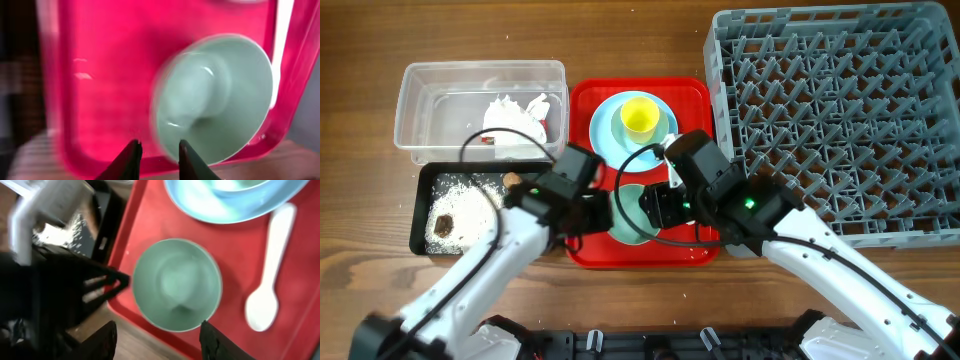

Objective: Sort waste into correct bins and load items into the dishwasher rack
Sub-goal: 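Open the left gripper and withdraw it, right gripper holding the bowl, then lift the green bowl with the right gripper and carry it to the rack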

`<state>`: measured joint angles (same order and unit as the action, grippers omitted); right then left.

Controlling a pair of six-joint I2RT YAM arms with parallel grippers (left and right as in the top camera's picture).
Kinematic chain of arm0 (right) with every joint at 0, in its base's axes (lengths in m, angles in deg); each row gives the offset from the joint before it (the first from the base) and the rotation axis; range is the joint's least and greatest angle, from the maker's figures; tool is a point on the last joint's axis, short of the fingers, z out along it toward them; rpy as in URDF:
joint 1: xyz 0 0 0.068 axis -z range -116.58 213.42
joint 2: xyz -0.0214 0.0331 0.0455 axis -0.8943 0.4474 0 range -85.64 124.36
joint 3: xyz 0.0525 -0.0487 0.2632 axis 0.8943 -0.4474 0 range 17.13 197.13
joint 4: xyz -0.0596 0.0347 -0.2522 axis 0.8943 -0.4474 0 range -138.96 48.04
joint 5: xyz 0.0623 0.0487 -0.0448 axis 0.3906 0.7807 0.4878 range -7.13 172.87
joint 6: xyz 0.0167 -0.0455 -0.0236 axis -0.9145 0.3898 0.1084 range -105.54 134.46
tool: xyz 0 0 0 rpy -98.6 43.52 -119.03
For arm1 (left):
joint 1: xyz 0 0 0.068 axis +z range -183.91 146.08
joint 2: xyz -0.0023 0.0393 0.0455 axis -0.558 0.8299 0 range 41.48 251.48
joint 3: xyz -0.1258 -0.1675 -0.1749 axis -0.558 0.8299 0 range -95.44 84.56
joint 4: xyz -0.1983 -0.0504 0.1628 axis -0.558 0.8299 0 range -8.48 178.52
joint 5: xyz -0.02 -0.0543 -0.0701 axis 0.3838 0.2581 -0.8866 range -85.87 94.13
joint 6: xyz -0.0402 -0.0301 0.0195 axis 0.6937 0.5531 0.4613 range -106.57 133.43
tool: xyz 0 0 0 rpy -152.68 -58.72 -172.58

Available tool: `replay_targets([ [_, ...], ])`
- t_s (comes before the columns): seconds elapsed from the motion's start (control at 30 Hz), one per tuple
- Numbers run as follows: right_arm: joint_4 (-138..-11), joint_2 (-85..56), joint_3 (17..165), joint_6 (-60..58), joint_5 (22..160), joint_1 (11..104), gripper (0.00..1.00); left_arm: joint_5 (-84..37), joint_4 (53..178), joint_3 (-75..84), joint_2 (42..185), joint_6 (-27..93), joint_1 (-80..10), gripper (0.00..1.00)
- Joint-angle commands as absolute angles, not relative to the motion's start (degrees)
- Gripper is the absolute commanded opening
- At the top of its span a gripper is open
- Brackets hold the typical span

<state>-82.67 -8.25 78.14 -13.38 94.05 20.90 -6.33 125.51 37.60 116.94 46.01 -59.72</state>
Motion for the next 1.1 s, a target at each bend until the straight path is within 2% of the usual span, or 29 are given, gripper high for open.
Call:
replay_targets([
  [0.0,-80.8,-6.1,78.7,-14.2,96.2,17.5,0.55,-1.9,129.5,37.8,108.0,45.4,-52.6,0.21],
  [0.07,-78.2,-3.9,78.5,-14.2,96.1,15.2,0.57,-1.1,132.0,37.8,103.5,45.4,-48.1,0.20],
  [0.13,-74.9,-1.0,78.5,-14.2,95.9,13.1,0.59,1.3,133.9,37.8,100.5,45.4,-44.7,0.34],
  [0.17,-72.9,0.9,78.5,-14.2,95.8,12.0,0.59,2.6,134.7,37.8,99.5,45.4,-43.3,0.45],
  [0.23,-69.6,4.6,78.5,-14.2,95.8,10.5,0.59,4.1,135.8,37.8,98.7,45.3,-41.5,0.79],
  [0.27,-68.0,6.7,78.5,-14.2,95.8,10.0,0.59,4.2,135.9,37.8,98.7,45.3,-41.1,0.93],
  [0.3,-66.8,8.6,78.5,-14.2,95.8,9.6,0.59,4.2,135.9,37.8,99.0,45.3,-41.0,1.00],
  [0.6,-65.0,16.1,78.5,-14.2,92.5,9.3,0.57,4.2,135.3,37.8,101.9,45.3,-41.0,1.00],
  [0.73,-65.4,16.2,78.5,-14.1,91.3,9.3,0.41,4.2,135.1,37.8,103.2,45.3,-41.0,1.00],
  [1.07,-69.7,16.1,78.6,-14.1,83.1,9.7,0.36,4.2,135.1,37.8,103.5,45.3,-41.0,1.00],
])
